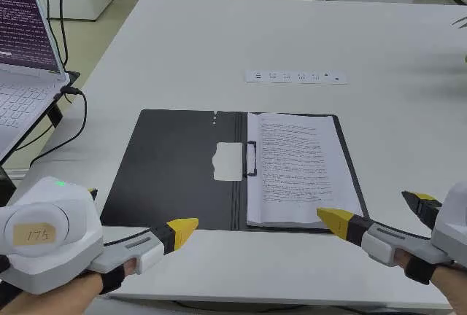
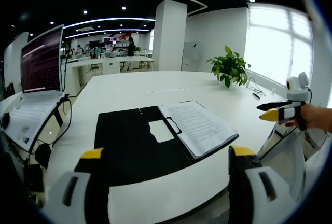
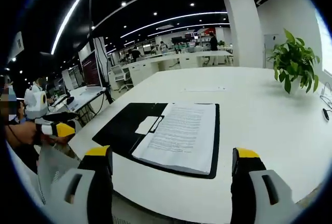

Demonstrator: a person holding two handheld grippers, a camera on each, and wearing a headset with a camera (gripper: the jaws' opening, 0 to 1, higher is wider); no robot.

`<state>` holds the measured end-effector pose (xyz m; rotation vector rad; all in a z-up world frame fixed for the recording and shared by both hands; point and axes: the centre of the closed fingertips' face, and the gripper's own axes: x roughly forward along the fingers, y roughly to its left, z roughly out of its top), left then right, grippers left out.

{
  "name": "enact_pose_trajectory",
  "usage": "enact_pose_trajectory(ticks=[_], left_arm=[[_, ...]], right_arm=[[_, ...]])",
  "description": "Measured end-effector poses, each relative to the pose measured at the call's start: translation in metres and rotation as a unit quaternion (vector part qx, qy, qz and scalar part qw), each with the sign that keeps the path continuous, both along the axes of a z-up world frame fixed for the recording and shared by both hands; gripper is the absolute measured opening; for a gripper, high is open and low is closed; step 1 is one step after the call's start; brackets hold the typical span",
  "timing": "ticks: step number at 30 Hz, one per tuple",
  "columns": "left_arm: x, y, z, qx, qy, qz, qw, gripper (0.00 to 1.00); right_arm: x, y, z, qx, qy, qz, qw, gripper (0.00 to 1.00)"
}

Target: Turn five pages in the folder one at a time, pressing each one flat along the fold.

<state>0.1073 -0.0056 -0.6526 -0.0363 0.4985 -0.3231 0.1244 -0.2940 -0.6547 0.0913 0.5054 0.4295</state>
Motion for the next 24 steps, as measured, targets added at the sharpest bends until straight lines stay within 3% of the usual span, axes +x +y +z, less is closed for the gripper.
enact_pose_trajectory(ticks=[3,9,24], left_arm=[[0.001,-0.003,-0.002,-0.002,0.004,-0.003,1.0,0.98],[0.004,-0.012,0.003,-0.003,-0.003,-0.012,0.9999,0.97],[0.005,-0.004,-0.003,-0.003,-0.001,-0.008,1.0,0.97]], right_arm=[[-0.001,0.0,0.0,0.002,0.002,0.001,1.0,0.95],[-0.003,-0.003,0.0,0.0,0.001,0.0,1.0,0.95],[-0.003,-0.007,0.001,-0.002,0.003,-0.003,1.0,0.96]])
